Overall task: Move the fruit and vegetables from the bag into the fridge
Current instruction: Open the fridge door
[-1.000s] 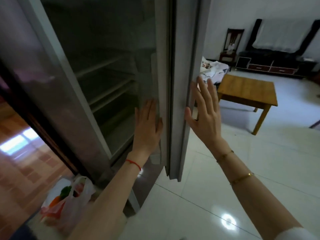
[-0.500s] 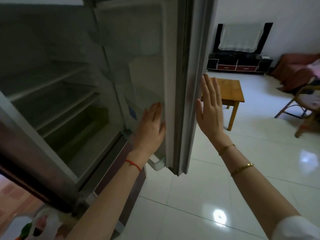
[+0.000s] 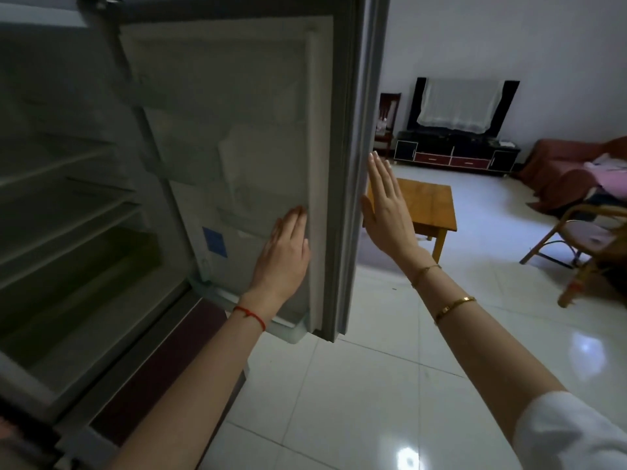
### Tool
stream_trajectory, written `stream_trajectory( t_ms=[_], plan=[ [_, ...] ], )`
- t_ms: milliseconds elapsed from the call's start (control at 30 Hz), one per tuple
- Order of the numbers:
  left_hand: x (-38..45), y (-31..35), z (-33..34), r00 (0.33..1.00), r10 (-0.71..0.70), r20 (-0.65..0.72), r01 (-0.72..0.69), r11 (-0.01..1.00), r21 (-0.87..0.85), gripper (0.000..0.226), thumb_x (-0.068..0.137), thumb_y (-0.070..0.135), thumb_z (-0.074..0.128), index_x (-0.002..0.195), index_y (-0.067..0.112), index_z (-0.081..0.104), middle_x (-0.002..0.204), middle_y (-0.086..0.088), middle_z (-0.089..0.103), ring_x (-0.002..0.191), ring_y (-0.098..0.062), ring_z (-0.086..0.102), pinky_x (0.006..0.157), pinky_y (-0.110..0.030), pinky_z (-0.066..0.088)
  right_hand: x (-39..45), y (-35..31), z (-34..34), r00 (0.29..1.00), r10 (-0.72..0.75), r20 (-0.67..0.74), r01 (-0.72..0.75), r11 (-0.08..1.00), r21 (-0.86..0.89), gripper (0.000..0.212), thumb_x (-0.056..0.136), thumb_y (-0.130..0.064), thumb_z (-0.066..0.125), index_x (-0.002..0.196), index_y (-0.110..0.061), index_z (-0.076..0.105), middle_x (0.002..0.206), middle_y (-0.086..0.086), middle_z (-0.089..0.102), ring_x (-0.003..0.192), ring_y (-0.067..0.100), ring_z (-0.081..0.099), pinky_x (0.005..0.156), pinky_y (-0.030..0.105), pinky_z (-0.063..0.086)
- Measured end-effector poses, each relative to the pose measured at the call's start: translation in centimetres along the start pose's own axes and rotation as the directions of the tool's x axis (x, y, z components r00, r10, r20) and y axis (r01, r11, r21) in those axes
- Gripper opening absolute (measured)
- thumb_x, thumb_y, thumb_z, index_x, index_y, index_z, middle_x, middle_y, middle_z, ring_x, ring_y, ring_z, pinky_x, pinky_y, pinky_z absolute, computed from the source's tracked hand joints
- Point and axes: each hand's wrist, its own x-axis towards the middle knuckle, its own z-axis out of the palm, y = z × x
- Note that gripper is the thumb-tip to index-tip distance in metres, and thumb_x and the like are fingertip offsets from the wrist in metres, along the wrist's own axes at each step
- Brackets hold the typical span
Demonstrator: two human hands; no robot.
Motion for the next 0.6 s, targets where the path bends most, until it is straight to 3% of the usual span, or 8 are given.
stream_trajectory(
  t_ms=[100,333,467,600],
  plan=[
    [2.1,1.0,1.4,1.0,-0.011,0.013,0.011,0.999,0.05,0.055,0.105,0.02,0.029,0.156,0.011,0.01,0.163,-0.005,0.01,0.149,-0.023,0.011,0.114,-0.023,0.001,1.7,2.4,0.5,1.0,0.014,0.026,-0.015,0.999,0.044,0.06,0.101,-0.011,0.037,0.154,-0.007,0.01,0.162,0.01,0.01,0.151,0.023,0.004,0.122,0.046,0.017],
    [6.6,2.5,4.6,1.0,-0.001,-0.004,0.001,0.996,0.087,0.057,0.104,0.017,0.033,0.155,0.008,0.01,0.162,-0.008,0.015,0.149,-0.026,0.014,0.117,-0.024,0.003,5.4,7.3,3.1,0.997,0.062,0.035,-0.065,0.991,0.115,0.066,0.098,-0.001,0.039,0.154,-0.009,0.006,0.163,0.008,0.007,0.151,0.023,0.003,0.123,0.044,0.014],
    [9.4,2.5,6.9,0.997,0.037,-0.073,-0.029,0.994,0.105,0.056,0.102,0.012,0.036,0.154,0.006,0.017,0.159,-0.011,0.024,0.147,-0.028,0.021,0.114,-0.023,0.0,7.7,9.9,4.8,0.996,0.076,0.037,-0.08,0.985,0.153,0.065,0.098,-0.004,0.038,0.155,-0.009,0.007,0.163,0.007,0.007,0.151,0.023,0.003,0.123,0.043,0.013],
    [12.6,1.6,9.4,0.986,0.092,-0.135,-0.077,0.99,0.117,0.052,0.099,0.007,0.042,0.149,0.002,0.032,0.152,-0.014,0.038,0.141,-0.029,0.033,0.117,-0.03,0.008,10.3,12.6,6.7,0.995,0.083,0.06,-0.093,0.976,0.196,0.063,0.101,-0.013,0.038,0.155,-0.012,0.006,0.163,0.003,0.007,0.151,0.02,0.002,0.123,0.04,0.01]
  ],
)
